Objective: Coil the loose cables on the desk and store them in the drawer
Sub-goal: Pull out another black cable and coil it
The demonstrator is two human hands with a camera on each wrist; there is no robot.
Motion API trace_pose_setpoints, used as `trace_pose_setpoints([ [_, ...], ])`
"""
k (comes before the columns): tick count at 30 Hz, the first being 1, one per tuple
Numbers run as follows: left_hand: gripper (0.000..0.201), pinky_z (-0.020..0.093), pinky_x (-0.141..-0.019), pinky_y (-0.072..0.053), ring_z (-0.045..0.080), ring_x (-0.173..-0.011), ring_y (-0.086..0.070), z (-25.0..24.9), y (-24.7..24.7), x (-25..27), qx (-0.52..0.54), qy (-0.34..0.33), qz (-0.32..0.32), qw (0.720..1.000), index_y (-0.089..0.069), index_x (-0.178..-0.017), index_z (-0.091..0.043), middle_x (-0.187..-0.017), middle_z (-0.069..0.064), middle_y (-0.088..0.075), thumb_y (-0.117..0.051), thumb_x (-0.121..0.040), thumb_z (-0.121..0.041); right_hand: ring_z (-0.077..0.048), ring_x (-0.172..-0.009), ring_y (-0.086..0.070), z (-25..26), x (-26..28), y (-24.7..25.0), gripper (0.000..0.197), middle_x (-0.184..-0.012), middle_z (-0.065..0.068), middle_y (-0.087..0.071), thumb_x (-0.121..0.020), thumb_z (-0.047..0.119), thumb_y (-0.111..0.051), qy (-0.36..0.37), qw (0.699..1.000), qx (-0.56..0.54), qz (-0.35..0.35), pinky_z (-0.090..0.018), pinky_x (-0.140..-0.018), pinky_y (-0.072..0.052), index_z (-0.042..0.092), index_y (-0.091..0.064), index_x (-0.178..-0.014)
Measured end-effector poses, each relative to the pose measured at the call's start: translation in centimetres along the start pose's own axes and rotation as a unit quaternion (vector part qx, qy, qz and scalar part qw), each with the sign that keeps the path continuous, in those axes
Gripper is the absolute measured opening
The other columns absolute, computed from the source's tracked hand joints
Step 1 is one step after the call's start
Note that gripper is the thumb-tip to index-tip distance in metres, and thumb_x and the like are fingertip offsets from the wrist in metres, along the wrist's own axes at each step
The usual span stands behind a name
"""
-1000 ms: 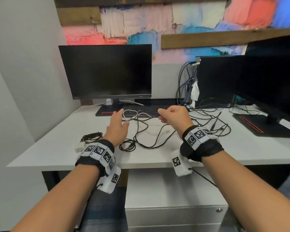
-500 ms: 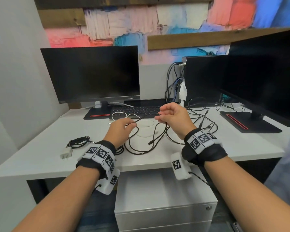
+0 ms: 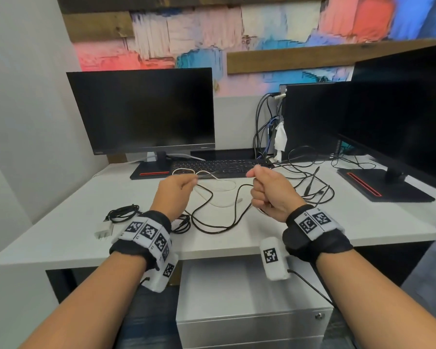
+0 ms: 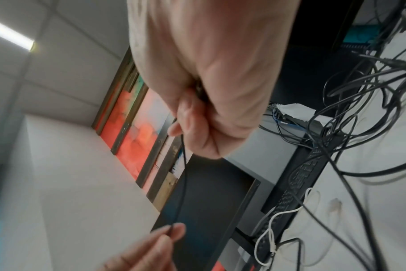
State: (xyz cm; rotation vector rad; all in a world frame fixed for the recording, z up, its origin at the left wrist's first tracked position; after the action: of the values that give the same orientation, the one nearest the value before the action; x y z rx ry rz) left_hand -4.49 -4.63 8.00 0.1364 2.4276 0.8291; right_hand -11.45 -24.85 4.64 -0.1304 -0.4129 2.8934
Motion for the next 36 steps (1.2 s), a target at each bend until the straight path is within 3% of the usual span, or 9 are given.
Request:
trace_pose_setpoints([
  [5, 0.032, 0.028, -0.095, -0.043, 0.018, -0.105, -0.058, 0.2, -5.5, 2.0, -0.09, -0.034, 0.194, 0.976, -0.059, -0.128, -0.026, -0.112, 0.002, -0.066, -0.048, -0.097, -0.025, -0.011, -0.041, -0.046, 2.0, 0.3, -1.0, 0.031, -0.052, 0.001, -0.046, -0.104, 0.022, -0.032, 0.035, 0.99, -0.137, 0.014, -0.023, -0.044, -0.047, 0.007, -0.053, -0.085],
  [7, 0.033, 0.029, -0.097, -0.042, 0.017, -0.108, -0.057, -0.1, -6.7, 2.7, -0.114, -0.05, 0.241, 0.962, -0.058, -0.128, -0.027, -0.118, 0.001, -0.064, -0.049, -0.097, -0.025, -0.022, -0.076, -0.07, 2.5, 0.3, -1.0, 0.033, -0.083, -0.012, -0.069, -0.104, 0.017, -0.031, 0.061, 0.98, -0.187, 0.008, -0.033, -0.07, -0.06, 0.002, -0.056, -0.088],
  [10, 0.029, 0.029, -0.096, -0.045, 0.013, -0.101, -0.06, -0.7, -7.7, 3.5, -0.126, -0.07, 0.292, 0.946, -0.063, -0.122, -0.028, -0.117, -0.003, -0.066, -0.052, -0.095, -0.025, -0.03, -0.113, -0.061, 2.8, -0.1, 0.3, 0.028, -0.113, -0.019, -0.064, -0.103, 0.012, -0.035, 0.093, 0.972, -0.21, -0.042, -0.038, -0.093, -0.053, 0.0, -0.059, -0.097],
  [13, 0.022, 0.033, -0.096, -0.046, 0.009, -0.097, -0.062, -0.9, -7.3, 3.4, -0.118, -0.071, 0.294, 0.946, -0.07, -0.109, -0.029, -0.108, -0.008, -0.07, -0.057, -0.092, -0.026, -0.016, -0.104, -0.057, 3.0, -0.7, 2.1, 0.022, -0.1, -0.008, -0.06, -0.101, 0.009, -0.04, 0.116, 0.974, -0.167, -0.098, -0.035, -0.105, -0.043, 0.006, -0.062, -0.103],
  [18, 0.021, 0.027, -0.088, -0.042, 0.011, -0.1, -0.058, -2.7, -4.8, 1.8, -0.19, -0.124, 0.188, 0.956, -0.07, -0.107, -0.027, -0.106, -0.01, -0.069, -0.053, -0.094, -0.03, -0.012, -0.084, -0.051, 3.9, -0.2, 3.0, 0.029, -0.096, -0.002, -0.057, -0.098, 0.015, -0.04, 0.15, 0.95, 0.212, -0.176, -0.023, -0.079, -0.044, 0.013, -0.065, -0.114],
  [23, 0.015, 0.024, -0.066, -0.048, 0.013, -0.073, -0.062, -3.9, -2.8, 0.9, -0.04, -0.082, 0.12, 0.989, -0.058, -0.098, -0.019, -0.092, 0.0, -0.061, -0.043, -0.098, -0.019, -0.019, -0.102, -0.057, 1.6, -0.5, 1.3, 0.023, -0.113, -0.003, -0.059, -0.101, 0.014, -0.036, 0.079, 0.875, 0.471, -0.079, -0.024, -0.08, -0.039, 0.01, -0.058, -0.107],
  [27, 0.014, 0.026, -0.075, -0.039, 0.015, -0.088, -0.053, -4.2, -2.4, 0.4, -0.068, -0.121, 0.097, 0.986, -0.054, -0.096, -0.02, -0.096, 0.003, -0.055, -0.04, -0.099, -0.018, -0.017, -0.065, -0.06, 0.5, -0.1, 0.7, 0.021, -0.084, 0.004, -0.056, -0.099, 0.016, -0.037, 0.052, 0.882, 0.468, -0.025, -0.021, -0.055, -0.041, 0.013, -0.058, -0.097],
  [33, 0.022, 0.018, -0.09, -0.032, 0.01, -0.109, -0.044, -3.8, -2.5, -0.1, -0.073, -0.133, 0.084, 0.985, -0.058, -0.112, -0.014, -0.113, 0.001, -0.054, -0.041, -0.099, -0.015, -0.012, -0.046, -0.033, -0.2, 0.9, -0.1, 0.051, -0.05, 0.004, -0.037, -0.094, 0.053, -0.04, 0.034, 0.928, 0.368, 0.045, -0.026, -0.056, -0.032, 0.016, -0.067, -0.072],
  [36, 0.031, 0.019, -0.099, -0.028, 0.015, -0.126, -0.04, -3.4, -3.3, 0.2, -0.086, -0.125, 0.11, 0.982, -0.052, -0.128, -0.015, -0.129, 0.003, -0.052, -0.039, -0.1, -0.014, -0.01, -0.042, -0.029, 0.4, 1.6, -1.2, 0.045, -0.046, 0.007, -0.032, -0.097, 0.042, -0.043, 0.038, 0.952, 0.29, 0.085, -0.024, -0.052, -0.032, 0.015, -0.058, -0.065],
])
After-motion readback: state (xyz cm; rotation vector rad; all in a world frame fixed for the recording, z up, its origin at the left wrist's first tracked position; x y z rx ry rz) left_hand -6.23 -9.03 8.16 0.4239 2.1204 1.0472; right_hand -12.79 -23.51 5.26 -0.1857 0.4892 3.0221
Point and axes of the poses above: each hand's wrist, its own x-axis away from the middle knuckle, its own y-axis out of the back of the hand, z = x × y, the point moved 9 cm from there along -x, towards the middle knuckle
